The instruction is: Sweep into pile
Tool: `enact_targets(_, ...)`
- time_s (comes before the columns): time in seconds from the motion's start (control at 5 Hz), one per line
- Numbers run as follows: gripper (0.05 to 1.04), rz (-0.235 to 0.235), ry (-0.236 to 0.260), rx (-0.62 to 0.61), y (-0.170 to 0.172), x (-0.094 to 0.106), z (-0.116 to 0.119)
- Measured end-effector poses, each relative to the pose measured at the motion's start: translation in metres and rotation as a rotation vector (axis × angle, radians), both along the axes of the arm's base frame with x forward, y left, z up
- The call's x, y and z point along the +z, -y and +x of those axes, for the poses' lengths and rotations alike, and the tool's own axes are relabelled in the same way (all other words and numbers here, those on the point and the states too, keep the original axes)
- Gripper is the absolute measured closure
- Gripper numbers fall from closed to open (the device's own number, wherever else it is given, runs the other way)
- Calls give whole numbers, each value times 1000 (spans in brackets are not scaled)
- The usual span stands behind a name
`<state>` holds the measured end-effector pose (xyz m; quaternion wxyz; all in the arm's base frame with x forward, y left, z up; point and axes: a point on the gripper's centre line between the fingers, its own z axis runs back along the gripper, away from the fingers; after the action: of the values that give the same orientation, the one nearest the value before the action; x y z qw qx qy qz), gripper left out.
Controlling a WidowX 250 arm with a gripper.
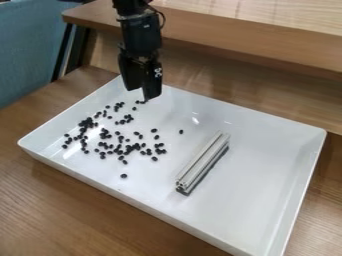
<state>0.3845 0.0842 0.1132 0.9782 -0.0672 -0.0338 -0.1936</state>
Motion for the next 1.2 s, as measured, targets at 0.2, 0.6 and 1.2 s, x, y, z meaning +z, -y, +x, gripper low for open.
enact_targets(0.2,85,-17,-38,1,2,-16,-2)
enact_targets(0.6,85,-80,-36,-69,59,-38,-16)
enact_targets(1.2,85,-102,35,177,107,-36,-25)
